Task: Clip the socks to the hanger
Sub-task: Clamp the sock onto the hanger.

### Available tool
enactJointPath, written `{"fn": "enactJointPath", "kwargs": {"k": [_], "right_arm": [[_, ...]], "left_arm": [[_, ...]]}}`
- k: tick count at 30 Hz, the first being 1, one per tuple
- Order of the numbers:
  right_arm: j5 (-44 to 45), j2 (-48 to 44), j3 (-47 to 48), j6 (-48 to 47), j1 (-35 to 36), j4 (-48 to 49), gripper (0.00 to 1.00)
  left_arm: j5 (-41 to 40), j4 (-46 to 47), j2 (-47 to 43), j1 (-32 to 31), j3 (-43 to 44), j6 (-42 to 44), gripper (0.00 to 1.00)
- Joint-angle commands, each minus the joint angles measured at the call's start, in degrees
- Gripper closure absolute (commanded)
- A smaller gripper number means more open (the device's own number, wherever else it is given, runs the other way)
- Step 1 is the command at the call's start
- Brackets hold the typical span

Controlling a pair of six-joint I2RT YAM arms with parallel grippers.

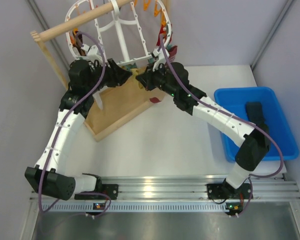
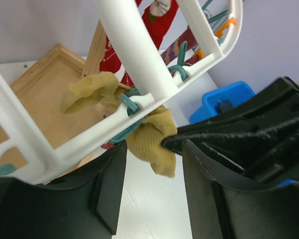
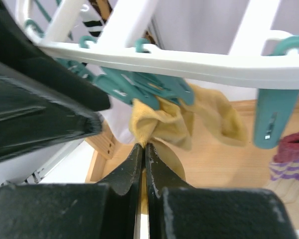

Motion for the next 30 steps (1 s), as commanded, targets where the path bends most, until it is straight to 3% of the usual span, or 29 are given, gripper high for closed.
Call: {"fn": "enactJointPath", "kwargs": {"k": [1, 12, 21, 30], "right_arm": [[-1.3, -4.0, -0.9, -1.4, -1.6, 3.4, 1.0], [-4.3, -6.5, -4.7, -3.3, -4.4, 3.3, 1.0], [-6.2, -7.1, -6.2, -4.3, -5.3, 3.5, 1.0], [-10.4, -6.4, -6.0, -6.9, -5.3, 2.4, 0.99]], "left_arm": [[4.6, 1.6, -5.2, 0.7, -1.0, 3.5, 0.47], [1.6, -3.0, -13.9, 5.1, -5.3, 4.9, 0.48], [-8.8, -2.9, -14.5, 5.4, -6.9, 6.7, 0.53], [-3.6, 2.0, -11.9, 5.4, -6.7, 7.8, 0.59]]}}
